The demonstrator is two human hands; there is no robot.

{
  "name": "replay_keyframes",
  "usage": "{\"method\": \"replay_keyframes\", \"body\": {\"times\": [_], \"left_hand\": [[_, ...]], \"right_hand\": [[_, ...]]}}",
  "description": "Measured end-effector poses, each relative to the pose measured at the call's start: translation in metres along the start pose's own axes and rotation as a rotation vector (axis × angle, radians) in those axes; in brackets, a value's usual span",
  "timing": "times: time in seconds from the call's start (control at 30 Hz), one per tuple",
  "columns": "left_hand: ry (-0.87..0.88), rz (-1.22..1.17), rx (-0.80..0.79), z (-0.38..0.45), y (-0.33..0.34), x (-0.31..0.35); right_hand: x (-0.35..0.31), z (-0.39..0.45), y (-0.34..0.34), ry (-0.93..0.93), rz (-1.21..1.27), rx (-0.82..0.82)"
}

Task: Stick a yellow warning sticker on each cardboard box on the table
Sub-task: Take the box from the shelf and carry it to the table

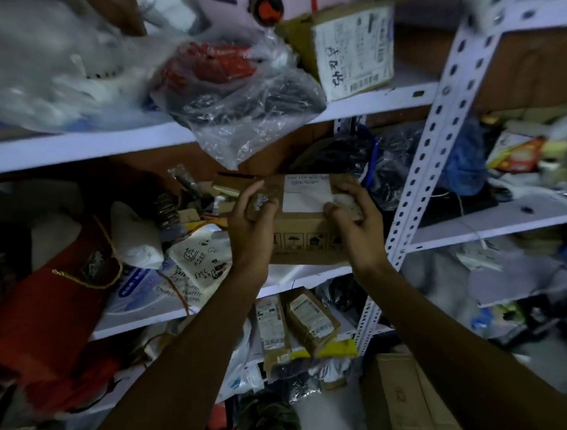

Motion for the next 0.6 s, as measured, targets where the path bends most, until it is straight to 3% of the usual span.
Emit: {"method": "replay_keyframes", "body": {"times": [0.37,0.6], "left_hand": [[-0.058,-0.008,-0.423,-0.02,0.042,-0.001],[-0.06,-0.095,-0.772,-0.091,0.125,0.003]], "right_hand": [[-0.024,-0.079,-0.027,-0.05,-0.181,0.407],[-0.05,-0.18,-0.085,0.034,-0.257,0.813]]}}
Point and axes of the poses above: each hand's wrist, its own z-axis towards the middle knuckle, its own y-axis out of the palm, x = y × z, the point moved 3 cm from there along z, towards the middle knuckle, and after that the axes turned 9 degrees about -x, right-handed, at the moved point
